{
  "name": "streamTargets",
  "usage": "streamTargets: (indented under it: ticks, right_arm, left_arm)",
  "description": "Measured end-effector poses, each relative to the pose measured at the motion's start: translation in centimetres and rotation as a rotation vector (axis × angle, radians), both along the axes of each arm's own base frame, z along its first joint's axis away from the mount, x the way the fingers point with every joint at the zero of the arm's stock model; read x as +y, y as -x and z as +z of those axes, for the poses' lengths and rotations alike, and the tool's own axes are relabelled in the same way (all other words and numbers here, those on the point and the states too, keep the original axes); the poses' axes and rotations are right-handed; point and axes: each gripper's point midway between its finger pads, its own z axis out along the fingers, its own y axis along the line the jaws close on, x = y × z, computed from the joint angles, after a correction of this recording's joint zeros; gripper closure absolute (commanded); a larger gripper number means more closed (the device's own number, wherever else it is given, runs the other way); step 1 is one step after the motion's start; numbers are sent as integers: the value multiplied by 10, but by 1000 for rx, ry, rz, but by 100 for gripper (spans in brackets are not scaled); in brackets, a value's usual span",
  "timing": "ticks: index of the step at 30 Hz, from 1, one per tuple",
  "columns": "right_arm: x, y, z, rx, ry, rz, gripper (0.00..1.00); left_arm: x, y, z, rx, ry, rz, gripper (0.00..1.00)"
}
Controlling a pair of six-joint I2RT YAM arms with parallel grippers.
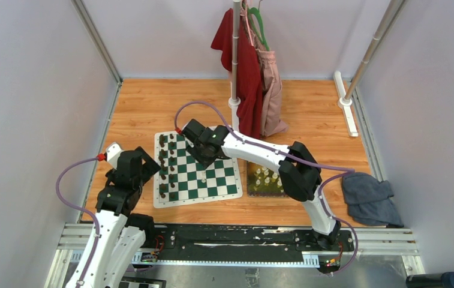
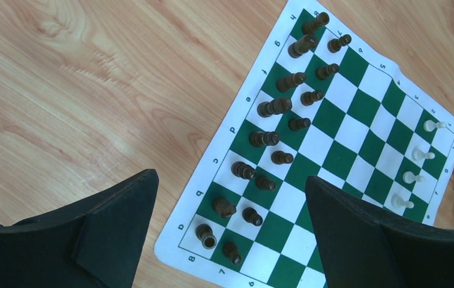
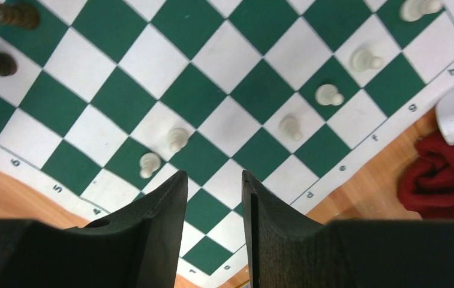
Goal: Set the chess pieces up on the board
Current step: Place the chess piece on the chessboard, then pick up the chess piece from the chessboard.
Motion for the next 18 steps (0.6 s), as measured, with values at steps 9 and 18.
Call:
streamTargets:
  ticks: [9, 18]
  right_arm:
    - [14, 26, -2, 18, 0, 42, 57]
    - [15, 29, -20, 51, 23, 45, 58]
  left_arm:
    - [0, 0, 1, -7, 1, 0, 0]
    - [0, 0, 1, -7, 2, -1, 0]
